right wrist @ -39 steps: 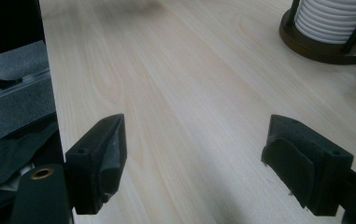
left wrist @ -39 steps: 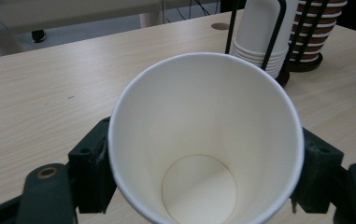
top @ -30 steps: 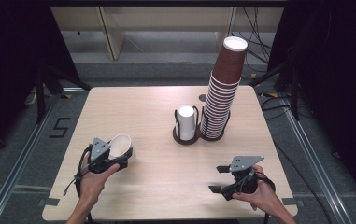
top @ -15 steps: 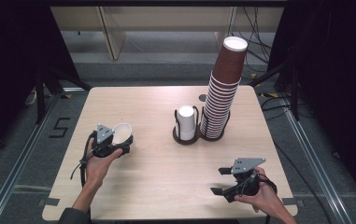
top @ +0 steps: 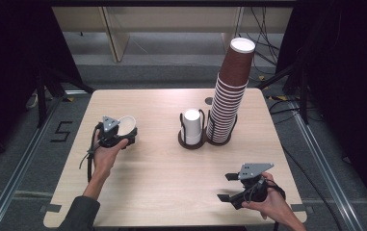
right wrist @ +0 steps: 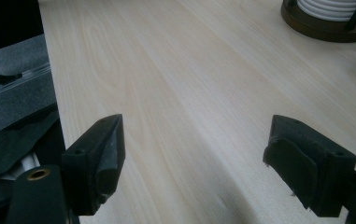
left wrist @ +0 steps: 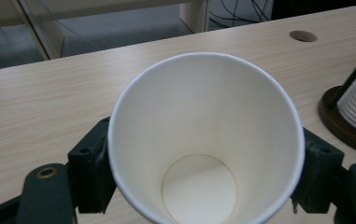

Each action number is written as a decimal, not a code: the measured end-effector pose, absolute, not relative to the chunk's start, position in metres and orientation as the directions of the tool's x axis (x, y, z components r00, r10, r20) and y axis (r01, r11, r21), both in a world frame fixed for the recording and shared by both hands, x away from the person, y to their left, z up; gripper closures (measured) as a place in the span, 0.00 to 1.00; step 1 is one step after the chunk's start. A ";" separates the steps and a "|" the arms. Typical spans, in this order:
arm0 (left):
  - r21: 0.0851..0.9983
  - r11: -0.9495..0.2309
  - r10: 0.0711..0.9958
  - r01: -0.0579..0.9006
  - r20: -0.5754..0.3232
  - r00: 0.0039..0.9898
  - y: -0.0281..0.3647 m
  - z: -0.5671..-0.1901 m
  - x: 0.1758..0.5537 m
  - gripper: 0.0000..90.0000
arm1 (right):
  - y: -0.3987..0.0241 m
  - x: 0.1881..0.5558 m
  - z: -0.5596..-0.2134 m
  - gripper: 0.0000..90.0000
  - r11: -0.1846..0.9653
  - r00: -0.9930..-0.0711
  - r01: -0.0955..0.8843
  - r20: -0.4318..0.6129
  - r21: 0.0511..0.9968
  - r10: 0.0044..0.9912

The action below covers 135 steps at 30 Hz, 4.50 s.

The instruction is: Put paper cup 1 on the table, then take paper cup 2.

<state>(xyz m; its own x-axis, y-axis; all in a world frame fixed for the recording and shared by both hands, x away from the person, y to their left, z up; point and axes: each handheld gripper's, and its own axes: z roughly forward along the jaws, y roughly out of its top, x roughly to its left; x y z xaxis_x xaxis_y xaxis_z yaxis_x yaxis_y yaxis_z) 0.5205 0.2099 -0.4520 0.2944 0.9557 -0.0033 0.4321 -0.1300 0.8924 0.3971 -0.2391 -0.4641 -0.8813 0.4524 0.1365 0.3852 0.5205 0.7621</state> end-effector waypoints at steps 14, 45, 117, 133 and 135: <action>0.866 -0.170 0.969 0.470 0.060 0.239 0.215 -0.459 0.556 0.26 | -0.238 0.398 -0.465 0.23 0.536 -0.890 0.371 0.125 0.758 0.439; 0.833 -0.111 0.967 0.542 -0.035 0.251 0.222 -0.486 0.558 0.16 | -0.237 0.395 -0.467 0.22 0.533 -0.883 0.398 0.156 0.746 0.442; 0.860 -0.204 0.853 0.468 -0.078 0.516 0.172 -0.499 0.349 0.16 | -0.280 0.474 -0.318 0.17 0.210 -0.687 0.331 0.082 0.920 0.722; 0.849 -0.226 0.845 0.477 -0.073 0.529 0.171 -0.502 0.350 0.16 | -0.271 0.527 -0.249 0.17 0.192 -0.644 0.297 0.048 0.935 0.764; 0.851 -0.218 0.845 0.478 -0.080 0.528 0.170 -0.502 0.350 0.16 | -0.269 0.531 -0.246 0.17 0.177 -0.644 0.310 0.070 0.934 0.761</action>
